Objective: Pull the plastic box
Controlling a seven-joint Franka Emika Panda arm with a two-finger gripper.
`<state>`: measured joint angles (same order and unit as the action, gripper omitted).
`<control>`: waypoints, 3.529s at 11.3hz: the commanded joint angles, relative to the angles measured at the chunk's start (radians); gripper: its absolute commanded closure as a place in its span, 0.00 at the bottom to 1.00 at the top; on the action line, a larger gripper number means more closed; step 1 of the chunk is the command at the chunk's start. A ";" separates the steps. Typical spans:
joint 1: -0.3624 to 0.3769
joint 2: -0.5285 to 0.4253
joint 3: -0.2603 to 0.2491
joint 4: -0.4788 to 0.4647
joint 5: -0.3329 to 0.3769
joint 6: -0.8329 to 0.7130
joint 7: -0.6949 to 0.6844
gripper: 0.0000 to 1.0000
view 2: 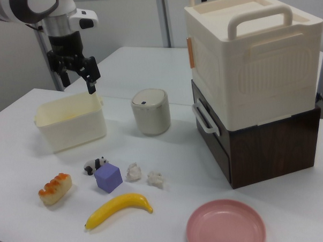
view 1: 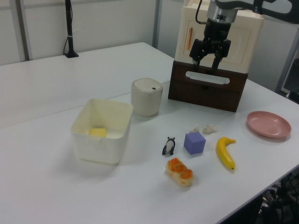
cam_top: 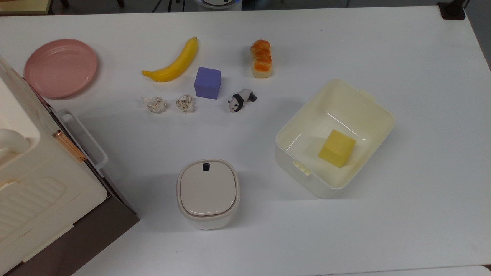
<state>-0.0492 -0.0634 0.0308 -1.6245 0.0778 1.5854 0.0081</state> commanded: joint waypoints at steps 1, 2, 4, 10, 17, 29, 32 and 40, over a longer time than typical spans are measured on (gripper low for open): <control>0.015 -0.027 -0.015 -0.041 0.023 0.038 -0.078 0.00; 0.017 -0.029 -0.015 -0.040 0.023 0.038 -0.079 0.00; 0.017 -0.030 -0.015 -0.022 0.023 0.031 -0.083 0.00; 0.017 -0.029 -0.015 -0.023 0.023 0.038 -0.083 0.00; 0.084 -0.010 -0.006 -0.072 0.023 0.059 -0.163 0.00; 0.339 0.427 0.115 0.063 -0.159 0.656 -0.241 0.00; 0.344 0.470 0.115 0.063 -0.205 0.656 -0.243 0.00; 0.327 0.432 0.112 -0.069 -0.251 0.639 -0.427 0.00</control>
<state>0.2771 0.4171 0.1487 -1.6196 -0.1541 2.2307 -0.3538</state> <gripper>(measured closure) 0.000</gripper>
